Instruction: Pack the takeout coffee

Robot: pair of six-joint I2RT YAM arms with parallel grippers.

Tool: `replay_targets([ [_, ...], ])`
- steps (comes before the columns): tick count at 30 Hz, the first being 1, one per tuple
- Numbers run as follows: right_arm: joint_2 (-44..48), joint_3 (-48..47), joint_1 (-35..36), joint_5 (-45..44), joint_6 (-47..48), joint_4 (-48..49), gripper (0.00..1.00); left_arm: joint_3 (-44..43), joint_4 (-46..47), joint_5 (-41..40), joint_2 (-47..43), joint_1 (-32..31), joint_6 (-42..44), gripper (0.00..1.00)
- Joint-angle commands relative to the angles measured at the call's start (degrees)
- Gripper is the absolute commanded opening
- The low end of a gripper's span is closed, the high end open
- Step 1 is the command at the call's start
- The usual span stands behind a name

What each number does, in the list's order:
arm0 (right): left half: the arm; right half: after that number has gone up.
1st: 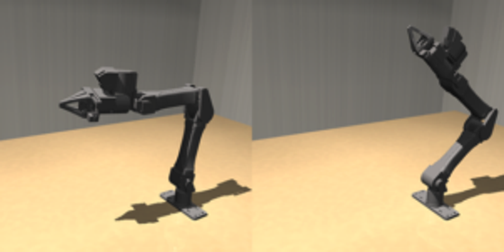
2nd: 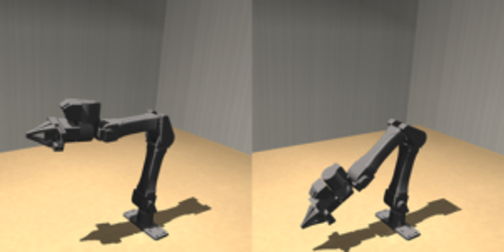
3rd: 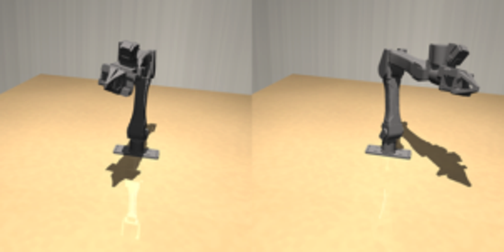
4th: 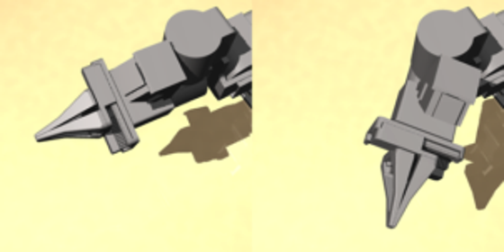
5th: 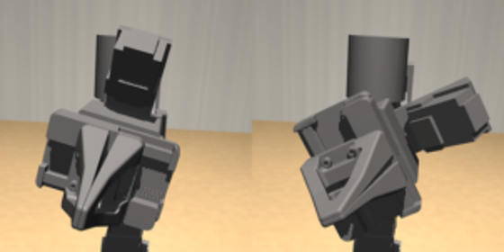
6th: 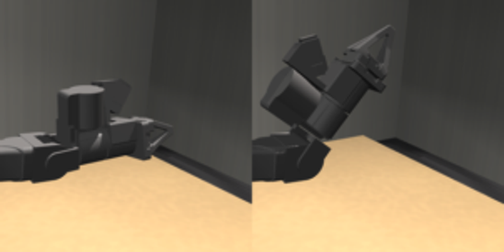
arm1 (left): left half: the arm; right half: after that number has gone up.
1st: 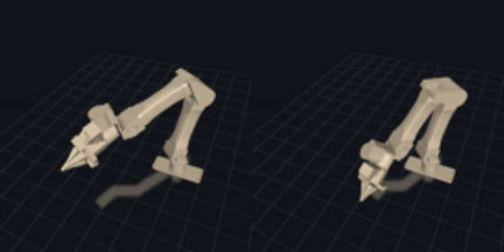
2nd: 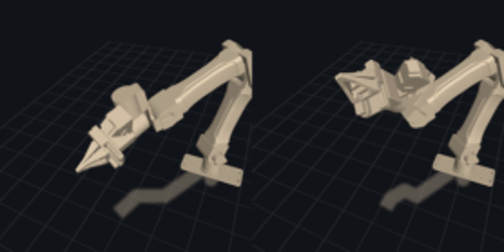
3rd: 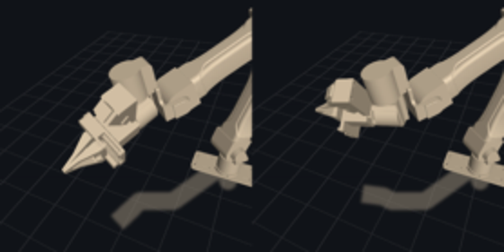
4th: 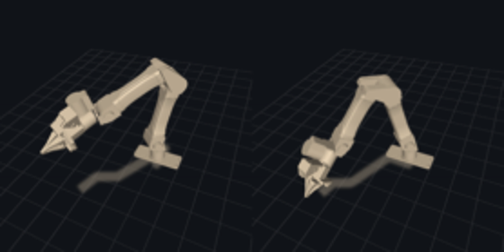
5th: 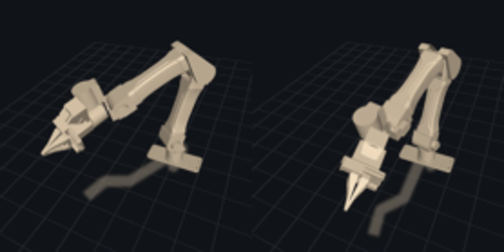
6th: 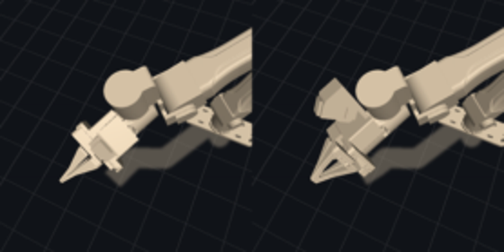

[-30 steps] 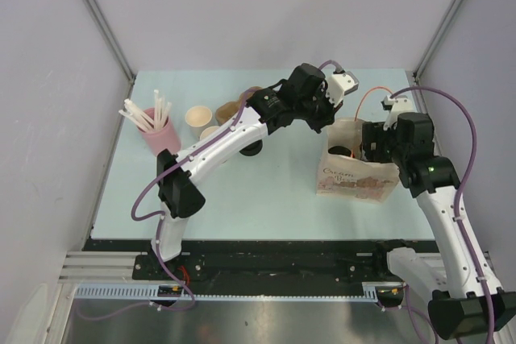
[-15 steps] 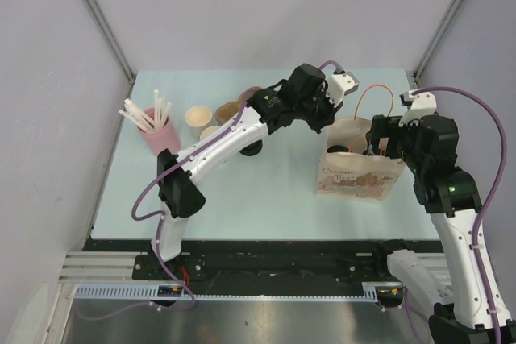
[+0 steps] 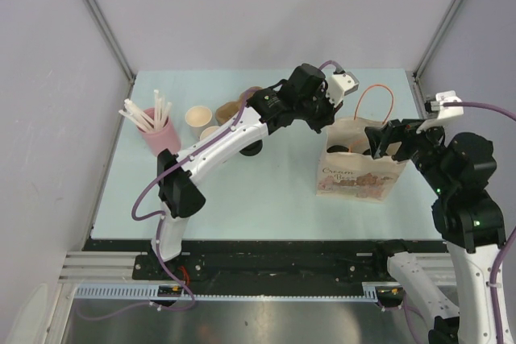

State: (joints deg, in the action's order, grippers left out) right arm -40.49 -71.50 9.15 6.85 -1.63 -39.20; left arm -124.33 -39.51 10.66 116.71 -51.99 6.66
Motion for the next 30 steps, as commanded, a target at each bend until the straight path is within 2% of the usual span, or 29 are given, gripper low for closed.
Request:
replay_targets([
  [1,1.5,-3.0,0.3,5.1,-2.4,4.6,0.99,-2.0,0.8,0.4,0.4,0.2,2.9,0.01],
  [2,1.7,-3.1,0.3,5.2,-2.4,4.6,0.99,-2.0,0.8,0.4,0.3,0.2,2.9,0.04],
  [3,1.8,-3.1,0.3,5.0,-2.4,4.4,0.99,-2.1,0.7,0.5,0.4,0.2,3.0,0.14],
  [6,1.7,-3.3,0.2,5.1,-2.3,3.9,0.99,-2.3,0.8,0.7,0.2,0.1,3.0,0.34],
  [11,1.5,-3.4,0.3,5.0,-2.0,2.9,0.99,-2.4,0.7,1.5,-0.2,0.1,3.8,0.51],
  [15,1.6,-3.6,0.3,5.0,-2.0,2.3,0.99,-2.5,0.8,1.0,-1.0,0.2,4.4,0.71],
  [17,1.8,-3.6,0.3,5.1,-2.2,2.2,1.00,-2.6,0.8,0.6,-1.8,0.2,4.8,0.77],
  [18,1.9,-3.7,0.3,5.2,-2.4,2.1,0.99,-2.8,0.7,0.3,-2.0,0.2,4.9,0.83],
  [24,1.6,-3.7,0.3,6.1,-3.7,1.8,1.00,-2.1,0.8,-0.6,-5.7,0.2,5.8,1.00],
  [30,1.6,-3.7,0.3,5.9,-4.4,1.7,1.00,-1.2,0.7,-2.7,-8.9,0.2,7.1,1.00],
])
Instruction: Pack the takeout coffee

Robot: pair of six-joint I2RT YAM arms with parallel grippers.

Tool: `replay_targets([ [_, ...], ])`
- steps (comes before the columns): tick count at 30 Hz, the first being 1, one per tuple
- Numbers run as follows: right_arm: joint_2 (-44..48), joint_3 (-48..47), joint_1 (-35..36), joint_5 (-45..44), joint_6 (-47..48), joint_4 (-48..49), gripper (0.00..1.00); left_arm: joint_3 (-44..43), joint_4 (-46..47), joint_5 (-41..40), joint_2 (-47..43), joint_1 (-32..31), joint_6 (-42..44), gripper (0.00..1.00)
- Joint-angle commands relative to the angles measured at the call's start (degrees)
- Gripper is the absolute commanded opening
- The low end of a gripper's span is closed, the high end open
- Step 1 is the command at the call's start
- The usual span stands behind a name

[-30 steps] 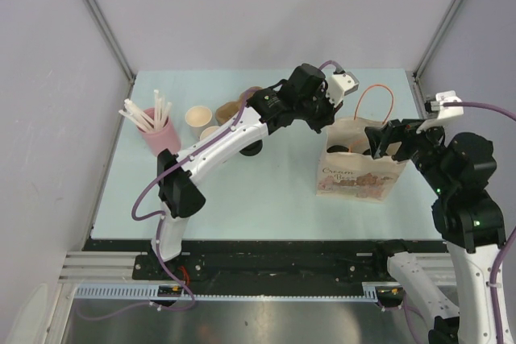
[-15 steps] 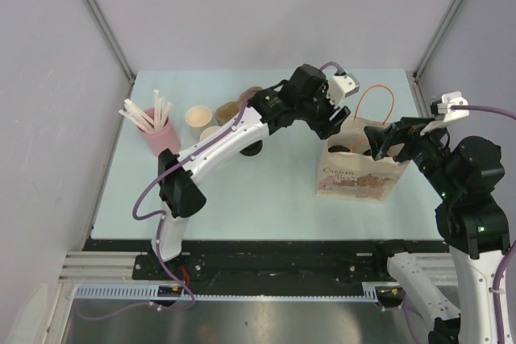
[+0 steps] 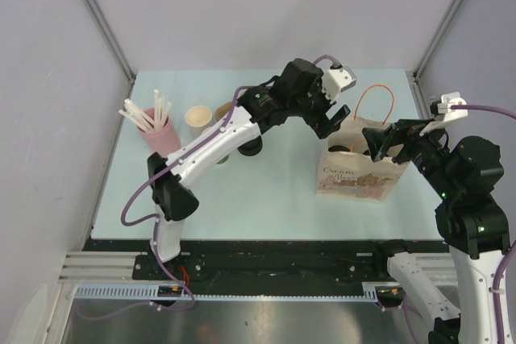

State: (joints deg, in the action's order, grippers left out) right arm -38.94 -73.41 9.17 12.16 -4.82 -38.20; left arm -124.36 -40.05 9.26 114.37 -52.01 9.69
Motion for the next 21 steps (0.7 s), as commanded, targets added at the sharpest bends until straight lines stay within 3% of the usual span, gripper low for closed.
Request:
replay_targets([
  [1,0.1,-1.8,0.2,0.8,-1.4,0.8,1.00,-1.1,1.3,-1.5,-7.0,0.2,4.2,1.00],
  [5,0.1,-1.8,0.2,1.6,-2.6,1.1,1.00,1.3,1.0,-3.7,-10.8,0.4,4.5,1.00],
  [10,-0.9,-1.8,0.2,1.6,-5.4,0.4,0.99,11.7,0.9,-11.6,-20.1,2.8,6.7,1.00],
  [13,-1.9,-1.8,0.3,1.2,-7.6,-0.3,0.95,19.4,0.9,-13.6,-26.7,7.9,6.5,0.99],
  [17,-3.9,-1.7,1.0,1.2,-11.1,-0.9,0.89,28.5,1.0,-13.4,-33.2,20.7,5.0,0.94],
  [20,-5.4,-1.4,3.5,1.3,-13.3,-2.0,0.85,35.7,1.1,-8.2,-36.8,30.7,5.8,0.83],
  [21,-5.6,-1.0,4.4,1.2,-13.4,-1.9,0.84,38.5,1.3,-7.3,-37.9,32.8,6.7,0.76],
])
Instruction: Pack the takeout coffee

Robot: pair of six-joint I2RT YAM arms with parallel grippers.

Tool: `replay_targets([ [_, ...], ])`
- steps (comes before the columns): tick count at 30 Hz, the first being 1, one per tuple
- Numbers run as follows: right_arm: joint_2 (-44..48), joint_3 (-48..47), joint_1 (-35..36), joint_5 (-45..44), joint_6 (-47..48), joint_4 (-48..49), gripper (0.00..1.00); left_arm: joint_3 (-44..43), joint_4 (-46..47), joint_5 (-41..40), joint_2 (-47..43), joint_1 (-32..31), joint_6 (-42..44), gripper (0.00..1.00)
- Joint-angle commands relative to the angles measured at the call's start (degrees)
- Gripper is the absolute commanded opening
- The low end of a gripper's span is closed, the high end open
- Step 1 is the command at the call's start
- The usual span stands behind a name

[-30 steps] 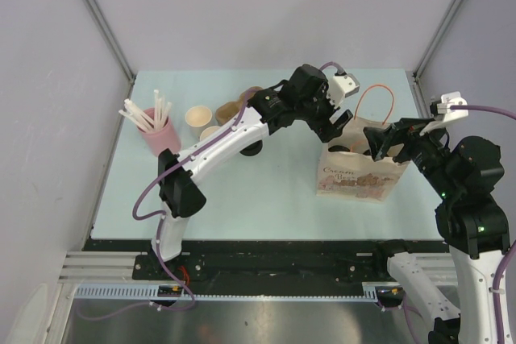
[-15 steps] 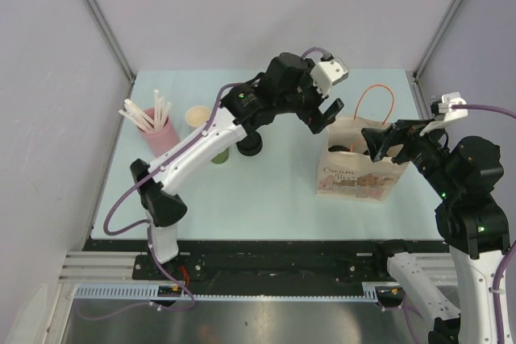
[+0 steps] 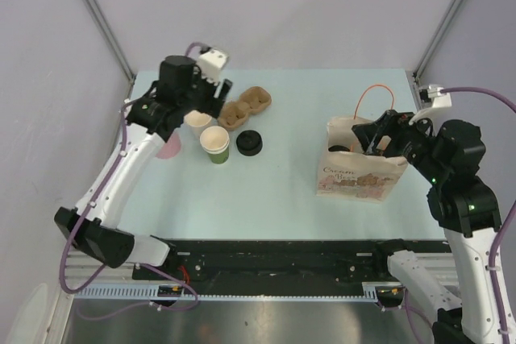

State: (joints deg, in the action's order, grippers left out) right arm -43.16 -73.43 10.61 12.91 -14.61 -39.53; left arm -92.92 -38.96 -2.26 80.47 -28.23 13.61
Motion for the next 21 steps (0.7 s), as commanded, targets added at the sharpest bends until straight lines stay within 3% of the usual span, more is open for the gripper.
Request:
replay_targets([
  [1,-1.4,-0.2,4.1,-1.3,-3.8,-0.6,0.84,8.1,0.5,4.0,-4.3,10.9,3.1,0.72],
  [4,-0.9,2.1,10.3,-8.2,-3.2,0.3,0.84,10.7,1.0,0.6,-2.8,16.5,4.0,0.61],
  [5,-0.8,3.5,11.6,-9.7,-2.9,1.0,0.85,10.9,1.2,-0.5,-1.9,17.2,3.9,0.53],
  [8,-1.9,4.6,14.8,-11.1,-1.5,1.4,0.86,10.9,2.8,-1.3,1.1,19.5,2.6,0.46],
  [21,-3.1,5.8,17.2,-12.2,0.9,1.2,0.88,11.5,9.9,-11.4,7.8,19.9,6.6,0.46],
])
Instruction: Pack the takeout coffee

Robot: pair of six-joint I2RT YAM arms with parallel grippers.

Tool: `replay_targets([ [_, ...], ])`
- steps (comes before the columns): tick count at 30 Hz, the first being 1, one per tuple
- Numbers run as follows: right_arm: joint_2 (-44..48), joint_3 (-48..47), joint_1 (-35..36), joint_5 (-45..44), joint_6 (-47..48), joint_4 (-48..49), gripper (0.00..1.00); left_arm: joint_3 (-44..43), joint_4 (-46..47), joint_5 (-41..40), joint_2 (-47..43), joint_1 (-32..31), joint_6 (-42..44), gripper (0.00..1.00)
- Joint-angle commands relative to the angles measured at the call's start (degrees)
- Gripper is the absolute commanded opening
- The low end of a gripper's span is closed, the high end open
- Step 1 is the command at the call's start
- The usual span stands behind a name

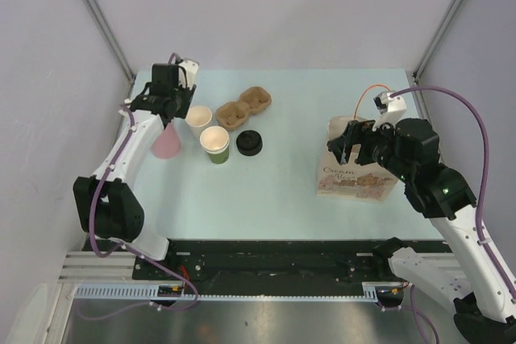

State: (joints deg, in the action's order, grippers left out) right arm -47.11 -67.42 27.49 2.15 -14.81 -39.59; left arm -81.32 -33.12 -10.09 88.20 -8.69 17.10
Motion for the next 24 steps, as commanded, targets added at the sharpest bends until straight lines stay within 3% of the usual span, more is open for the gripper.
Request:
replay_targets([
  [1,0.9,-0.3,0.4,-1.4,1.2,1.0,0.88,-0.2,4.1,-3.1,-0.2,0.4,3.1,0.46],
  [8,0.9,-0.2,0.4,-1.7,1.2,0.7,0.88,-1.1,4.5,1.5,-4.0,1.8,0.8,0.48],
  [13,0.4,-0.2,0.4,-1.8,1.4,0.7,0.88,-2.9,6.8,-0.6,-0.5,5.5,-2.2,0.48],
  [24,-0.3,-0.2,0.7,-2.0,1.7,-0.2,0.88,-4.0,9.4,-0.5,4.7,6.1,-0.8,0.48],
])
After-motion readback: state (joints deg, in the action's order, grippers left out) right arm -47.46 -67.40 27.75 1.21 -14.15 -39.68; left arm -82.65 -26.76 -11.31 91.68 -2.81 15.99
